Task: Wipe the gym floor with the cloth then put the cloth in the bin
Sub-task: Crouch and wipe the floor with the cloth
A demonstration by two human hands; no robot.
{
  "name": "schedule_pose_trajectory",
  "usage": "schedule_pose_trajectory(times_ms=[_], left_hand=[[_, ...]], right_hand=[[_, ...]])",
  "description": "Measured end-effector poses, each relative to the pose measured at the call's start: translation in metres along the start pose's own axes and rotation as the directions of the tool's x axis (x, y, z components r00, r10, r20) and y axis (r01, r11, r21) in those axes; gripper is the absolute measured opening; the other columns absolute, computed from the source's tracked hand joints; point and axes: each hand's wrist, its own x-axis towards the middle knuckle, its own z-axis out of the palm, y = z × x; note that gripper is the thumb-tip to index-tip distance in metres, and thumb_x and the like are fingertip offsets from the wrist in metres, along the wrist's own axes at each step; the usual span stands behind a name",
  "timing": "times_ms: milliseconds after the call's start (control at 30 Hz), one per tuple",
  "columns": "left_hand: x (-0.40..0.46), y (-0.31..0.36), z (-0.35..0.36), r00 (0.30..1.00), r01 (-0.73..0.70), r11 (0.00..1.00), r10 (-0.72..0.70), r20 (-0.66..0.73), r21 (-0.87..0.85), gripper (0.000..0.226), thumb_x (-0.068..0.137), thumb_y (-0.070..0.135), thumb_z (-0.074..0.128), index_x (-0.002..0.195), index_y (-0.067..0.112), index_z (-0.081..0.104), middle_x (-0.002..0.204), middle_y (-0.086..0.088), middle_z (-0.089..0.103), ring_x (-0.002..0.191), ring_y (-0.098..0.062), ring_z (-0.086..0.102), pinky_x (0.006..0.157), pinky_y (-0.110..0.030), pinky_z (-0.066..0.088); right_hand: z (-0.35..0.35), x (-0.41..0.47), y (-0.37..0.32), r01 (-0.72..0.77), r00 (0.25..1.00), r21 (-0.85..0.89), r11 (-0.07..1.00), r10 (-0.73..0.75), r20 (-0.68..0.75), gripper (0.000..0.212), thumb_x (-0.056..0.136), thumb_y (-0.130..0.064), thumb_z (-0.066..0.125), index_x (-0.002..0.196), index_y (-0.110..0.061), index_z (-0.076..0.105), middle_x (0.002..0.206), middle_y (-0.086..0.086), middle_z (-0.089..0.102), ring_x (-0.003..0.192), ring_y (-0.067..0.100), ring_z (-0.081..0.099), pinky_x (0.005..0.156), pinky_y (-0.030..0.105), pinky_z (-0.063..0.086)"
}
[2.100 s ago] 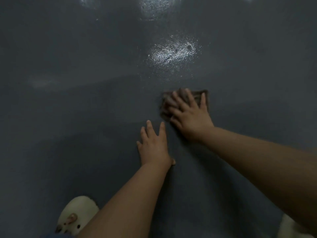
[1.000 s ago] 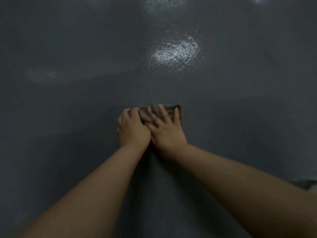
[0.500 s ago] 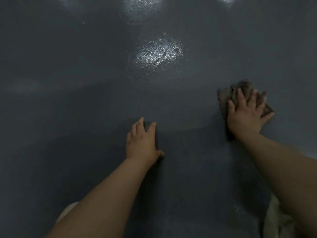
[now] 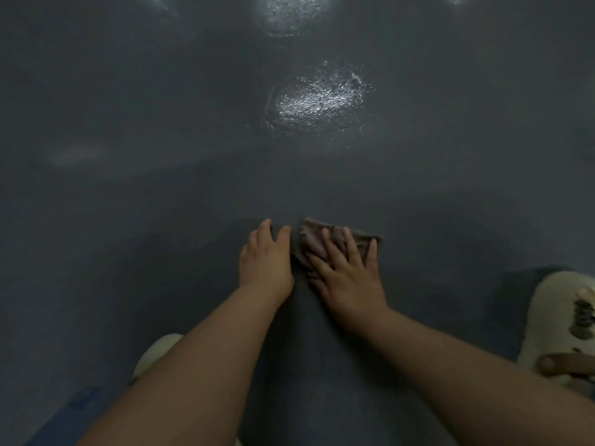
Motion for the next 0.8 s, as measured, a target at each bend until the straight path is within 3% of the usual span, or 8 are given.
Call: schedule_pose_trajectory(times_ms=[100, 233, 367, 467, 567, 667, 733, 800], left_hand=[[-0.016, -0.007, 0.000, 0.998, 0.023, 0.999, -0.021, 0.062, -0.037, 0.086, 0.084, 0.025, 0.069, 0.149, 0.022, 0.013, 0.157, -0.012, -0.001, 0.143, -0.031, 0.010, 0.114, -0.038, 0.020], [-0.034, -0.015, 0.007, 0.997, 0.072, 0.997, -0.071, 0.040, -0.040, 0.090, 0.084, 0.023, 0.070, 0.150, 0.024, 0.009, 0.157, -0.012, -0.004, 0.142, -0.031, 0.012, 0.112, -0.039, 0.024], [-0.045, -0.025, 0.024, 0.987, 0.158, 0.986, -0.158, 0.005, -0.047, 0.092, 0.085, 0.022, 0.069, 0.151, 0.024, 0.005, 0.156, -0.016, -0.005, 0.142, -0.033, 0.012, 0.112, -0.041, 0.023], [-0.049, -0.037, 0.031, 0.973, 0.231, 0.971, -0.231, 0.017, -0.052, 0.094, 0.086, 0.026, 0.068, 0.151, 0.023, 0.001, 0.156, -0.019, -0.009, 0.144, -0.035, 0.006, 0.114, -0.041, 0.019], [-0.050, -0.054, 0.031, 0.949, 0.315, 0.946, -0.310, 0.064, -0.080, 0.106, 0.080, 0.039, 0.073, 0.151, 0.021, -0.003, 0.156, -0.019, -0.012, 0.145, -0.034, 0.003, 0.115, -0.041, 0.017], [-0.049, -0.069, 0.032, 0.928, 0.369, 0.922, -0.359, 0.098, -0.114, 0.108, 0.078, 0.045, 0.073, 0.152, 0.020, -0.001, 0.156, -0.019, -0.011, 0.145, -0.034, 0.004, 0.115, -0.041, 0.016], [-0.047, -0.078, 0.031, 0.930, 0.364, 0.925, -0.355, 0.097, -0.106, 0.106, 0.079, 0.044, 0.073, 0.152, 0.021, -0.001, 0.156, -0.019, -0.010, 0.145, -0.034, 0.004, 0.115, -0.041, 0.016], [-0.044, -0.087, 0.029, 0.934, 0.352, 0.931, -0.344, 0.093, -0.098, 0.107, 0.078, 0.045, 0.073, 0.152, 0.021, -0.001, 0.156, -0.020, -0.010, 0.145, -0.034, 0.004, 0.115, -0.041, 0.016]], right_hand=[[-0.014, 0.009, 0.040, 0.071, 0.997, -0.102, 0.992, -0.073, -0.019, 0.057, 0.087, -0.050, 0.029, 0.142, -0.035, 0.038, 0.149, 0.005, 0.039, 0.138, 0.033, 0.032, 0.106, 0.060, 0.011], [-0.033, 0.018, 0.075, -0.347, 0.938, -0.005, 0.938, 0.347, -0.004, 0.052, 0.097, -0.053, 0.024, 0.147, -0.042, 0.020, 0.160, -0.001, -0.005, 0.145, 0.029, -0.011, 0.108, 0.063, -0.009], [-0.035, 0.022, 0.053, -0.588, 0.806, 0.127, 0.799, 0.592, 0.004, 0.050, 0.099, -0.049, 0.023, 0.148, -0.043, 0.016, 0.160, -0.002, -0.010, 0.144, 0.031, -0.015, 0.106, 0.068, -0.010], [-0.029, 0.028, 0.011, -0.634, 0.769, 0.177, 0.753, 0.638, 0.040, 0.049, 0.100, -0.045, 0.022, 0.148, -0.044, 0.011, 0.160, -0.003, -0.010, 0.144, 0.031, -0.017, 0.105, 0.068, -0.010], [-0.021, 0.026, -0.032, -0.500, 0.864, 0.162, 0.851, 0.502, 0.031, 0.048, 0.100, -0.045, 0.025, 0.147, -0.047, 0.015, 0.160, -0.003, -0.010, 0.144, 0.031, -0.017, 0.105, 0.067, -0.011], [0.004, 0.006, -0.074, -0.175, 0.985, 0.099, 0.980, 0.175, 0.015, 0.045, 0.097, -0.046, 0.030, 0.142, -0.045, 0.033, 0.160, 0.000, 0.007, 0.145, 0.033, -0.007, 0.105, 0.064, -0.013], [0.017, -0.007, -0.088, 0.076, 0.996, 0.032, 0.997, -0.077, 0.032, 0.045, 0.091, -0.047, 0.033, 0.130, -0.040, 0.053, 0.151, 0.004, 0.035, 0.142, 0.034, 0.017, 0.107, 0.062, -0.001], [0.018, -0.004, -0.081, 0.251, 0.967, -0.056, 0.966, -0.248, 0.053, 0.046, 0.088, -0.048, 0.033, 0.125, -0.037, 0.059, 0.143, 0.006, 0.047, 0.137, 0.036, 0.033, 0.106, 0.060, 0.008]])
